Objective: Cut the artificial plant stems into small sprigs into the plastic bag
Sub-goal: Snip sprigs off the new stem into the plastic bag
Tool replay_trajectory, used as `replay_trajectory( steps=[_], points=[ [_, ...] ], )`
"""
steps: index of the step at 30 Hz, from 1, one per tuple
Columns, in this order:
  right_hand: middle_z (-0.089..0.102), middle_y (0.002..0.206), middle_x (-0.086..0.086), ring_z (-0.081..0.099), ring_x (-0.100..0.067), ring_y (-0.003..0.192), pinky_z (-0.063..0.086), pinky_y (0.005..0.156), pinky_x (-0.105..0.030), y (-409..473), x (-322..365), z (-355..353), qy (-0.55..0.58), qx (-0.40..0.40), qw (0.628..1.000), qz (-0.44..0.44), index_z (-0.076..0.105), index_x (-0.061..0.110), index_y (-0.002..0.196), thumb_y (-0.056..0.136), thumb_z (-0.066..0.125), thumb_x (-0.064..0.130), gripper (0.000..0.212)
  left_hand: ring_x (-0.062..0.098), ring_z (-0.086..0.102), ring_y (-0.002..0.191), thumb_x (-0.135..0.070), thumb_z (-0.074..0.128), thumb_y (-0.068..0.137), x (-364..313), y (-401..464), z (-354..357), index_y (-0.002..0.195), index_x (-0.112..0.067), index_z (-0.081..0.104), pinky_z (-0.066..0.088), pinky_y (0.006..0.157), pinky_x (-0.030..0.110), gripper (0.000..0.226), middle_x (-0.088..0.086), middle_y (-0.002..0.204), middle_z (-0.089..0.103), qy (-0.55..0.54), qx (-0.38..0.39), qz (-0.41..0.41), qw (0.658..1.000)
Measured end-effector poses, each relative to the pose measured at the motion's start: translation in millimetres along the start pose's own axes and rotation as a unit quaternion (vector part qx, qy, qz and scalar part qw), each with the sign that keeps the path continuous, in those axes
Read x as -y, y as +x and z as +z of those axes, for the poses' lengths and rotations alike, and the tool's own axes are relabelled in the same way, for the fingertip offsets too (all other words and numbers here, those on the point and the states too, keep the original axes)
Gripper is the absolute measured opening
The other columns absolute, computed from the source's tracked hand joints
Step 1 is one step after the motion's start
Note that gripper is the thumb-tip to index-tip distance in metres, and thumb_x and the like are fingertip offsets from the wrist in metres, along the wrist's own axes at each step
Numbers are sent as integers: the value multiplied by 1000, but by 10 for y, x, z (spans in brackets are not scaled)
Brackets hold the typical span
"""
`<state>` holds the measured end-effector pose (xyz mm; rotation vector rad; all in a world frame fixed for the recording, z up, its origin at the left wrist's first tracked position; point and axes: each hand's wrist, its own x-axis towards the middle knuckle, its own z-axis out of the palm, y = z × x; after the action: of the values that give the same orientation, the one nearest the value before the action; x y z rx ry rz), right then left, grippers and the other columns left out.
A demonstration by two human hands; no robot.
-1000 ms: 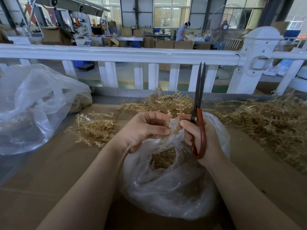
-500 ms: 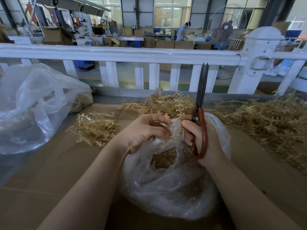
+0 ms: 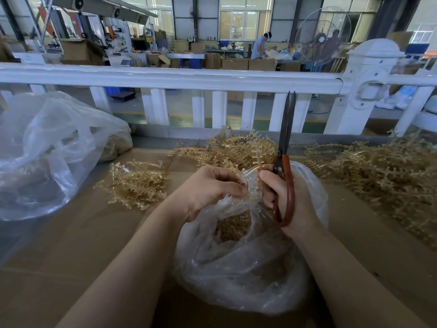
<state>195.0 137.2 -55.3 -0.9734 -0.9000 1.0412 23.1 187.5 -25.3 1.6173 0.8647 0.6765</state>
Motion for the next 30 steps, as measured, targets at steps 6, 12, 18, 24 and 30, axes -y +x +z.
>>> replay_trajectory(
  steps=[6, 12, 18, 24, 30],
  points=[
    [52, 54, 4, 43, -8, 41, 34, 40, -18, -56, -2, -2, -130, 58, 989, -50, 69, 9, 91, 90, 72, 16, 7, -2, 50, 46, -6, 76, 81, 28, 31, 20, 75, -13, 77, 34, 45, 9, 9, 0, 66, 71, -42, -21, 36, 998],
    [58, 50, 10, 56, 0, 43, 41, 44, -8, -59, -26, 20, -151, 37, 987, -44, 70, 9, 87, 91, 72, 12, 5, -1, 60, 53, 10, 77, 75, 24, 30, 26, 77, -8, 68, 40, 49, 6, 20, -1, 66, 70, -43, -16, 49, 998],
    [61, 51, 7, 55, 0, 40, 39, 41, -9, -44, -22, 65, -170, -13, 985, -20, 71, 14, 82, 91, 72, 10, 10, 9, 58, 64, 17, 71, 73, -3, 2, -13, 85, -8, 69, 47, 63, 18, 28, 6, 76, 65, 29, -1, 56, 998],
    [68, 61, 0, 54, 0, 40, 39, 40, -9, -55, 31, 98, -157, -7, 988, 3, 70, 10, 79, 90, 72, 8, 11, 1, 41, 46, 12, 61, 79, 10, 29, 36, 73, -16, 74, 36, 47, 13, 31, -15, 51, 54, 121, -62, 53, 989],
    [63, 58, -1, 47, -5, 37, 37, 36, -15, -92, 59, 67, -50, 40, 998, 9, 66, 5, 84, 88, 70, 8, 5, 19, 66, 72, 12, 64, 82, 32, 59, 37, 81, -7, 71, 55, 71, 31, 20, 4, 75, 72, 79, -18, 41, 996]
  ],
)
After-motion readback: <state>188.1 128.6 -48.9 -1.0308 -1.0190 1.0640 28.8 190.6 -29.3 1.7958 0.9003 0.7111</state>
